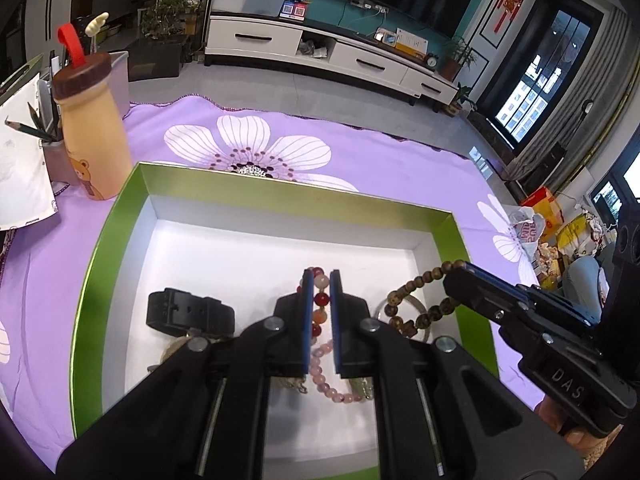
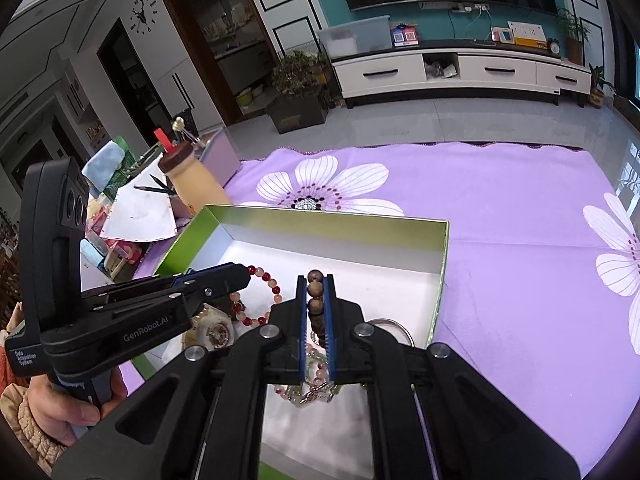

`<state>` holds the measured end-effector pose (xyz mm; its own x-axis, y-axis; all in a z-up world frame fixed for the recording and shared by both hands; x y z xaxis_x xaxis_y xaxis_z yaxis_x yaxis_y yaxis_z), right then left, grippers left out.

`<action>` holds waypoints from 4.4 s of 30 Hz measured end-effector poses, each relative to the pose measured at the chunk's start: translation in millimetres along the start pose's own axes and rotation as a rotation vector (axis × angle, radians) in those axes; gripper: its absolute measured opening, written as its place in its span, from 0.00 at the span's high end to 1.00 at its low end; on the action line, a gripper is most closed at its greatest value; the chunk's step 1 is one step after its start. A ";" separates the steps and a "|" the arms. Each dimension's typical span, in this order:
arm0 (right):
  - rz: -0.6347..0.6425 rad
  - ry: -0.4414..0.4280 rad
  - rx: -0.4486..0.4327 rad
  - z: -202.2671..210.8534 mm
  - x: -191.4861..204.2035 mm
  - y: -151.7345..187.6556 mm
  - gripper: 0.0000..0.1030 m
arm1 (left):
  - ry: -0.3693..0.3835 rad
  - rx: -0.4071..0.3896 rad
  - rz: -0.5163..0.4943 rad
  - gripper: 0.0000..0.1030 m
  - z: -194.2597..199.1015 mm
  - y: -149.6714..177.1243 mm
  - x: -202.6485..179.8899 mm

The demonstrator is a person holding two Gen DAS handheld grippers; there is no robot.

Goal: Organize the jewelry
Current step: 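Lower both bracelets into the box and open both tools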

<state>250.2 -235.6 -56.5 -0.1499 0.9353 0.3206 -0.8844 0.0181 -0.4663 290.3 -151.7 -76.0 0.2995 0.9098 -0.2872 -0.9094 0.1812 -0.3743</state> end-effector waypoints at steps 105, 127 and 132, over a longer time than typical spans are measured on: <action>0.074 0.176 0.176 -39.6 -1.8 13.3 0.93 | -0.156 0.100 -0.035 0.93 -35.1 15.4 14.2; 0.079 0.177 0.185 -42.2 0.2 17.1 0.93 | -0.159 0.100 -0.031 0.93 -34.5 17.1 16.3; 0.077 0.178 0.188 -42.6 -0.3 17.8 0.93 | -0.161 0.101 -0.030 0.93 -34.7 17.3 17.2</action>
<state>253.3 -220.6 -100.0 -0.1547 0.9791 0.1322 -0.9424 -0.1061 -0.3172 289.8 -145.9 -118.0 0.2847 0.9498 -0.1296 -0.9273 0.2386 -0.2883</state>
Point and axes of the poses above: each gripper's, at about its wrist camera, not at the fingertips, and z roughly against the way its jaws point, x to its left, y to its underside, the point moved 9 cm from there along -z, roughly the way its jaws point, and after that the axes turned 15 degrees about x, right-handed, at the moved point
